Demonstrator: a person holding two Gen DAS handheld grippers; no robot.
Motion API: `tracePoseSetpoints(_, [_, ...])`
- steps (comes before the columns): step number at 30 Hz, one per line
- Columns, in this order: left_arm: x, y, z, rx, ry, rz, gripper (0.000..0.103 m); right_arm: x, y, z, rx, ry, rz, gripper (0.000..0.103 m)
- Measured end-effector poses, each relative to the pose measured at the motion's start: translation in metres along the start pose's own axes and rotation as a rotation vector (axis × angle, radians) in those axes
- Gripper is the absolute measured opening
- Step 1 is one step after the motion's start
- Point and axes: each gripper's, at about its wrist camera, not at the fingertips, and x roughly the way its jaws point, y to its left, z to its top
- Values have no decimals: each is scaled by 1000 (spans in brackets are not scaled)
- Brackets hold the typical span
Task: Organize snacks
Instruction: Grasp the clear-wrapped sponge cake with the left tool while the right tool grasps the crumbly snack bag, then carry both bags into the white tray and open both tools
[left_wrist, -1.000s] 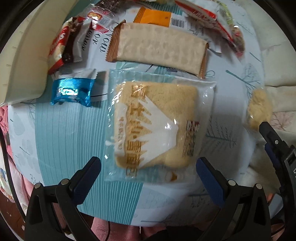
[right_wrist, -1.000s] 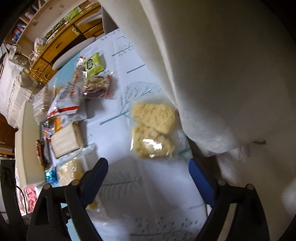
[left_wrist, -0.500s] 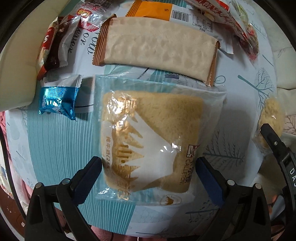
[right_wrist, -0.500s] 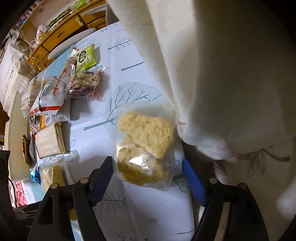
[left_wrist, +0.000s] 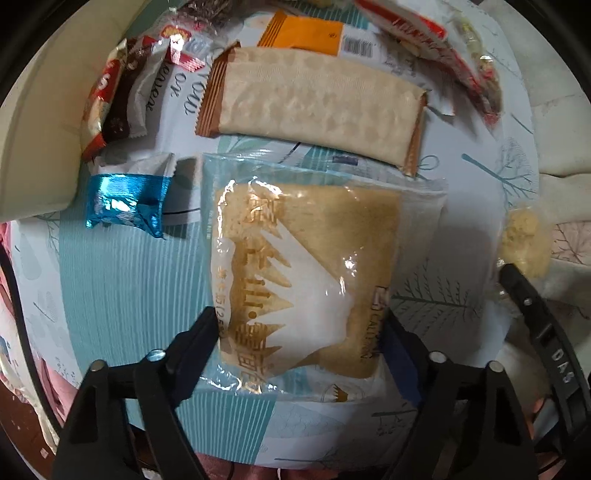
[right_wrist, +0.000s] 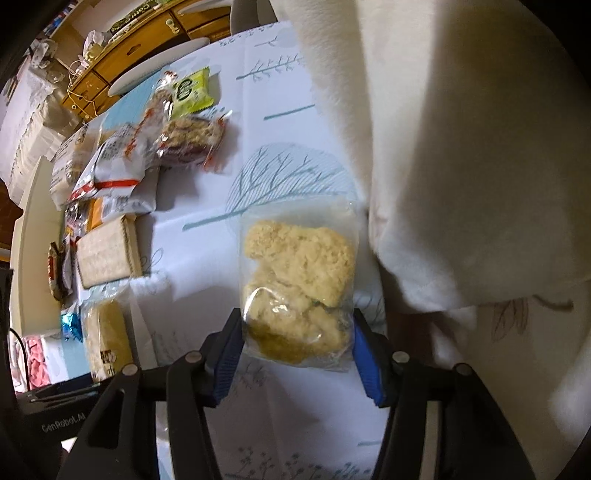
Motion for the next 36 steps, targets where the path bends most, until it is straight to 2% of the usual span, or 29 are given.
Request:
tracePoseSetpoints(3, [-11, 3, -2, 24, -7, -14, 69, 0, 9, -6, -1, 25, 21, 54])
tracePoseSetpoints(6, [-18, 19, -4, 5, -6, -41, 65, -4, 16, -14, -4, 42, 36, 54])
tracePoseSetpoints(11, [-32, 45, -10, -2, -2, -87, 63, -12, 39, -28, -23, 47, 55, 54])
tracePoseSetpoints(16, [-67, 78, -19, 37, -16, -158, 62, -22, 60, -34, -67, 35, 66, 54])
tracePoseSetpoints(22, [-119, 124, -26, 111, -55, -205, 62, -42, 107, -42, -102, -25, 92, 54])
tracePoseSetpoints(27, [-172, 163, -27, 168, -126, -217, 62, -64, 149, -48, -109, -105, 127, 54])
tracePoseSetpoints(29, [-182, 168, -28, 178, -153, -221, 62, -74, 164, -50, -110, -136, 137, 54])
tracePoseSetpoints(36, [-223, 232, -12, 184, -269, -201, 62, -96, 228, -55, -143, -243, 204, 54])
